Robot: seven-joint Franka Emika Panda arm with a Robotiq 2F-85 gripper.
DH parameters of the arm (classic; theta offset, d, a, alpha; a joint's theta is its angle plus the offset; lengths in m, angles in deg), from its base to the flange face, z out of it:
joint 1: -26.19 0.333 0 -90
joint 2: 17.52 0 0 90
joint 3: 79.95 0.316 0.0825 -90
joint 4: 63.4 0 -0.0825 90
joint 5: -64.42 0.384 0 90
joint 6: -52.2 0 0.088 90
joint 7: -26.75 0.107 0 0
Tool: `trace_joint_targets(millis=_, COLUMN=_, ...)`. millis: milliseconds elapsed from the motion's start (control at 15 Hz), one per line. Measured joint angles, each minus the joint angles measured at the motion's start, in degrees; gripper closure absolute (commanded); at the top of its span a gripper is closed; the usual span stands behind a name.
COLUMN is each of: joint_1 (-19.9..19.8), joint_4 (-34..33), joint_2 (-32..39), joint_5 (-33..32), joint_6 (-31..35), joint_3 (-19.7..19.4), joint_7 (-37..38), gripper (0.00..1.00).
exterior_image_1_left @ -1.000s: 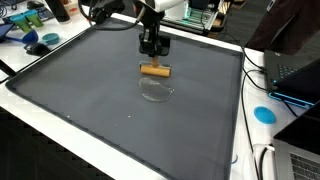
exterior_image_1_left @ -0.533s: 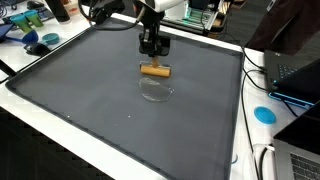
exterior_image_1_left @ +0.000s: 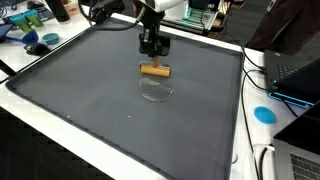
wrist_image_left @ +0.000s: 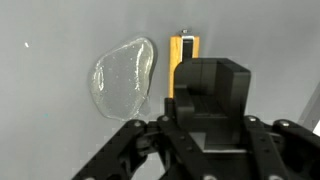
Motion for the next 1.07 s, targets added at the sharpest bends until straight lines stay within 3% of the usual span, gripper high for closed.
trace_joint_targets(millis=400, joint_1=0.0, joint_4=0.0, joint_2=0.0, joint_5=0.0, joint_6=0.0, joint_3=0.0, joint_7=0.0, gripper=0.52)
trace_joint_targets(millis=467, joint_1=0.0, joint_4=0.0, joint_2=0.0, joint_5=0.0, joint_6=0.0, joint_3=0.0, joint_7=0.0, gripper=0.77)
trace_joint_targets(millis=1000, joint_1=0.0, joint_4=0.0, joint_2=0.0, joint_5=0.0, joint_6=0.0, joint_3=0.0, joint_7=0.0, gripper=0.77)
trace_joint_targets(millis=1067, joint_1=0.0, joint_4=0.0, joint_2=0.0, joint_5=0.0, joint_6=0.0, joint_3=0.0, joint_7=0.0, gripper=0.52)
